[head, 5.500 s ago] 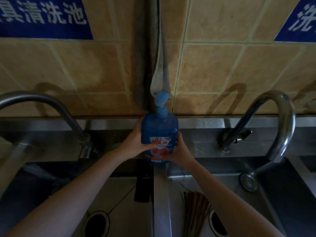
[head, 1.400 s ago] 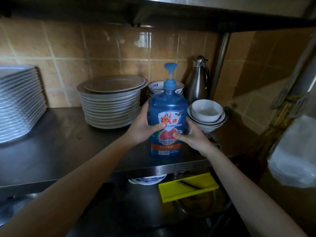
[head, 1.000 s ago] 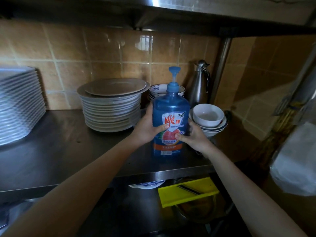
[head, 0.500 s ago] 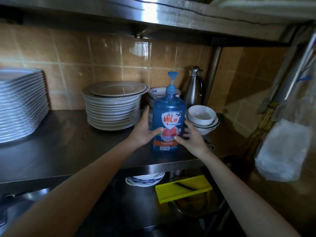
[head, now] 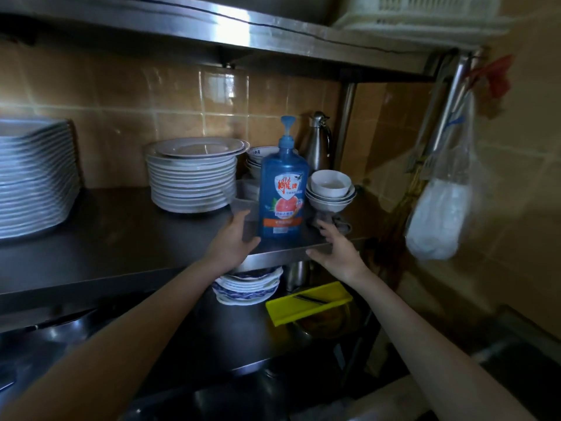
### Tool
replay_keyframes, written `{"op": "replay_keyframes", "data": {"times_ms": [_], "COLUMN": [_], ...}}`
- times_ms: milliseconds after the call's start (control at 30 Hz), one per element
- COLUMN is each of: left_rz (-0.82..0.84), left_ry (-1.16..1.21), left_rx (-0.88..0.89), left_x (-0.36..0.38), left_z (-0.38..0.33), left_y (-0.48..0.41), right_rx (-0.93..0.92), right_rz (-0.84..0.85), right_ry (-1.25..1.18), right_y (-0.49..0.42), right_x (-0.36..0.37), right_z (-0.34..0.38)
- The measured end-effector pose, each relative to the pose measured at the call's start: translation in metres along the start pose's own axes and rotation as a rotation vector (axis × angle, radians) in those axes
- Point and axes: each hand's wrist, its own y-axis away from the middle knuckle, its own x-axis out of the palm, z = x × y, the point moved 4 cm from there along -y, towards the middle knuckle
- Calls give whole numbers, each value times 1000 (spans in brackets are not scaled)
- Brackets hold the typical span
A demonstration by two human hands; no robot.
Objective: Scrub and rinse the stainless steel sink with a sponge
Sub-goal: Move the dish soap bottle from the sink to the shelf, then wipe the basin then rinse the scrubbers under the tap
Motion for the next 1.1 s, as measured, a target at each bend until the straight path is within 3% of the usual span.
{"op": "replay_keyframes", "data": {"times_ms": [167,567,1100], "left_rz": [60,298,653], "left_ry": [-13,9,29], "left_rx": [94,277,482], "left_x": [22,116,318], "left_z": [-15,-67,-196], "left_y": [53,144,208], "right_rx": [50,432,867], "right_rz": [-40,-108,-336], "right_ry": [88,120,147], "right_y": [67,242,432], "right_x": [-9,-58,-144], "right_z": [-14,-97,-223]}}
